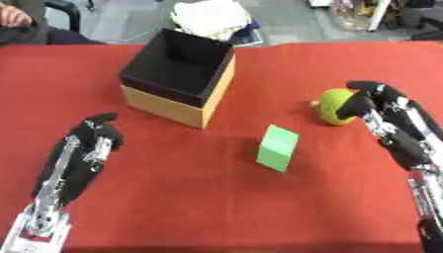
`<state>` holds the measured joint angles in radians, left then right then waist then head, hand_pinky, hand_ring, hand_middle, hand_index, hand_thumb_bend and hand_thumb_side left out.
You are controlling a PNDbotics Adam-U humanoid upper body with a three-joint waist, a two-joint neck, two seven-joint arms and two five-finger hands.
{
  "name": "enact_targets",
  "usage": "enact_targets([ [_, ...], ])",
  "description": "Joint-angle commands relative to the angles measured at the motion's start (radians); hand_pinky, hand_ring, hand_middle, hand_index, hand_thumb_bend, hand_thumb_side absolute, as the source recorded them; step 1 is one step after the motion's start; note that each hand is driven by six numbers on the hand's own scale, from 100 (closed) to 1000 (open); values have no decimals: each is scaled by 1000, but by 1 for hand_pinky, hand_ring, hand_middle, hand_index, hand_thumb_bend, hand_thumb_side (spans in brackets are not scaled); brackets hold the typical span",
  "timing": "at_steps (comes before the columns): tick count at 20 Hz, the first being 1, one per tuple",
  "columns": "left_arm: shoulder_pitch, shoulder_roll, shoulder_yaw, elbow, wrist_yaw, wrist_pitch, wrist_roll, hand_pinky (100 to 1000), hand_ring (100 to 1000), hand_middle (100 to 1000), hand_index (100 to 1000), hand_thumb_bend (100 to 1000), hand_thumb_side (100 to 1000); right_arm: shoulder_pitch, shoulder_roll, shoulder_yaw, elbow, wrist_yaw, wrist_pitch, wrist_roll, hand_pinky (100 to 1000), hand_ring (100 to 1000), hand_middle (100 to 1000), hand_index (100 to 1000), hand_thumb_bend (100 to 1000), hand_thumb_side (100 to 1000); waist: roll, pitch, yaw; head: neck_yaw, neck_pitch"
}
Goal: Pick up objects on the table and place them in the box.
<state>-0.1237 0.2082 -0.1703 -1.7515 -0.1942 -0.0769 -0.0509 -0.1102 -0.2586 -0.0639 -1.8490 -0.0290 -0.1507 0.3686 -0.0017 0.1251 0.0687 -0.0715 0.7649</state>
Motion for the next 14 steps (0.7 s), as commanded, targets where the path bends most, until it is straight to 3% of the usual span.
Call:
enact_targets([
  [1, -6, 5, 1, -13, 2, -1, -2, 591, 575, 515, 821, 100, 758, -19, -61, 13, -24, 16, -26, 50, 691, 745, 694, 867, 100, 507, 0, -12, 1, -2, 5],
  [4, -7, 5, 0, -13, 2, -2, -3, 591, 575, 515, 821, 100, 758, -32, -96, 27, -29, 48, -62, 101, 730, 811, 760, 923, 100, 528, 0, -11, 3, -3, 5],
  [7, -7, 6, -1, -13, 2, -2, -4, 591, 575, 515, 821, 100, 758, -53, -142, 43, -36, 148, -114, 131, 753, 848, 795, 947, 100, 534, 0, -12, 5, -4, 5],
  [10, -7, 7, -1, -12, 2, -2, -4, 591, 575, 515, 822, 100, 756, -75, -179, 65, -26, 249, -153, 121, 763, 864, 811, 952, 100, 516, 1, -12, 7, -5, 5],
  [14, -8, 8, -2, -12, 2, -2, -6, 591, 575, 515, 822, 100, 757, -98, -211, 91, -1, 316, -177, 105, 776, 876, 823, 950, 100, 544, 1, -12, 9, -7, 5],
])
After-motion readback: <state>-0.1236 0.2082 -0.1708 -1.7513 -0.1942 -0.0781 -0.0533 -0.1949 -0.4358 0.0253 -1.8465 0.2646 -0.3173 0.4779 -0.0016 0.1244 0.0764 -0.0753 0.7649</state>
